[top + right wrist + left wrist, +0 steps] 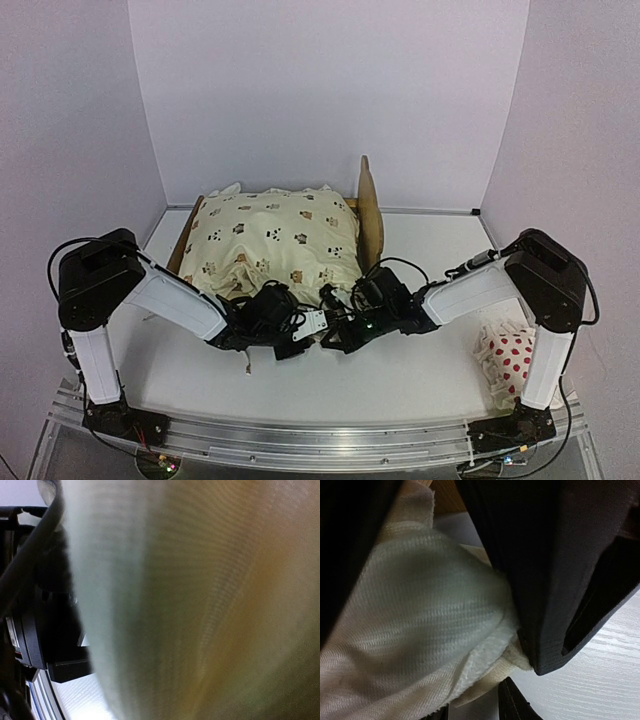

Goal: Set up the pet bed

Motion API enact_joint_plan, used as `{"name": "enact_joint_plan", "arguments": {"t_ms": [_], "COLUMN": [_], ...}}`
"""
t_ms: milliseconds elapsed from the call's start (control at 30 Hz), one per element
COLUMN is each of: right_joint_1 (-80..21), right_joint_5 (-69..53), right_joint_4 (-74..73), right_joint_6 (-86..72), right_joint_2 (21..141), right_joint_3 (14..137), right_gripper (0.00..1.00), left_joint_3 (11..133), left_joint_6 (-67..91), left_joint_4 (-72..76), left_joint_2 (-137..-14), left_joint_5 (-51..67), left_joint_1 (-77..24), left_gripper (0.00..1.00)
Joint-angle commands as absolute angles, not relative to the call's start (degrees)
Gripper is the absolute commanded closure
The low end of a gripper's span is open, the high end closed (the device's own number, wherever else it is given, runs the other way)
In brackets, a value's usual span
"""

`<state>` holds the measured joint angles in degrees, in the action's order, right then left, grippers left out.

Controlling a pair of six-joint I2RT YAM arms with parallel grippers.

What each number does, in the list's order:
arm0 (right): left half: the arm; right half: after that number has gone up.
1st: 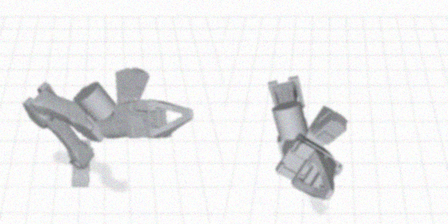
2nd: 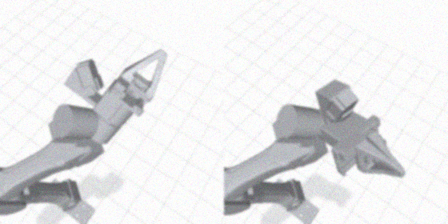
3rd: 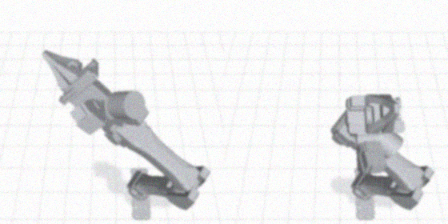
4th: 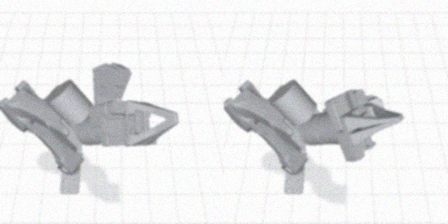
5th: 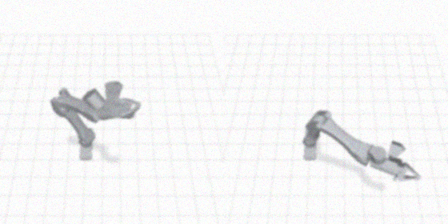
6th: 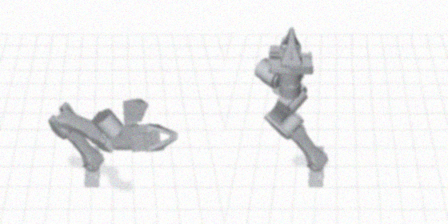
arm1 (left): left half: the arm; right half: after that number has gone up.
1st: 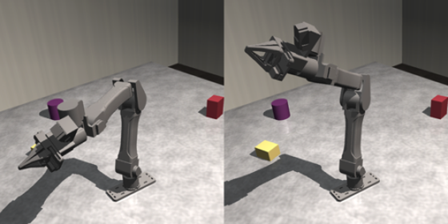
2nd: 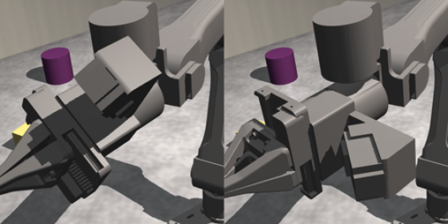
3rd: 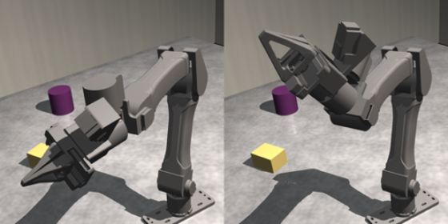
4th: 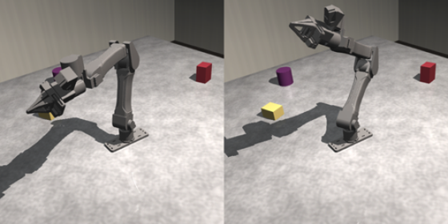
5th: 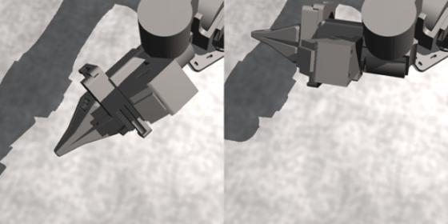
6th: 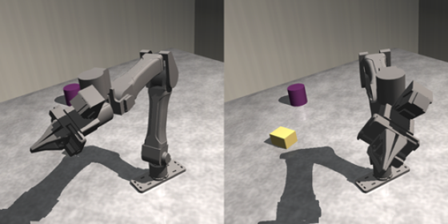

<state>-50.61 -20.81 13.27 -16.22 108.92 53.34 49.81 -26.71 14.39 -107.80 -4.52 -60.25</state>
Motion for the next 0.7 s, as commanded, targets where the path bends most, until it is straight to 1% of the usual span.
{"name": "enact_joint_plan", "arguments": {"t_ms": [0,33,133,233,267,367,400,467,500,533,567,667], "right_joint_1": [-51.7,-51.7,-51.7,-51.6,-51.7,-51.6,-51.7,-51.7,-51.7,-51.7,-51.7,-51.7], "right_joint_5": [-24.1,-24.1,-23.9,-23.7,-23.7,-23.4,-23.4,-23.4,-23.1,-22.5,-21.7,-18.1], "right_joint_4": [16.8,16.9,16.9,16.9,16.9,16.7,16.5,15.3,14.6,13.7,12.5,7.8], "right_joint_6": [-16.4,-16.6,-17.4,-18.2,-18.5,-19.1,-19.2,-19.2,-19.1,-19.0,-19.0,-19.0], "right_joint_2": [107.2,107.2,107.2,107.2,107.2,106.9,106.6,105.9,105.5,104.6,103.7,99.6], "right_joint_3": [57.2,57.3,57.6,57.9,58.0,58.0,58.0,57.8,57.5,57.1,56.6,55.1], "right_gripper": [1.0,1.0,1.0,1.0,1.0,1.0,0.97,0.72,0.63,0.57,0.53,0.47], "left_joint_3": [52.2,52.3,52.5,52.6,52.5,52.5,52.5,52.6,52.5,52.2,51.9,50.8], "left_joint_6": [-30.0,-30.0,-29.8,-29.6,-29.3,-27.7,-26.9,-24.5,-23.1,-21.8,-20.2,-16.3], "left_joint_4": [12.2,12.3,11.9,11.2,10.9,9.4,8.5,7.0,6.4,6.0,5.5,4.9], "left_joint_2": [-110.3,-110.7,-111.5,-111.9,-111.9,-111.5,-111.2,-110.5,-109.9,-109.3,-108.5,-106.4], "left_joint_5": [-1.4,-1.3,-0.8,-0.3,-0.2,-0.2,-0.2,-0.6,-0.6,-0.6,-0.4,-0.2], "left_joint_1": [-60.9,-60.9,-60.9,-61.0,-61.0,-61.0,-61.0,-61.0,-61.0,-61.0,-61.0,-61.1], "left_gripper": [0.7,0.72,0.87,0.98,1.0,1.0,1.0,1.0,1.0,1.0,1.0,1.0]}}
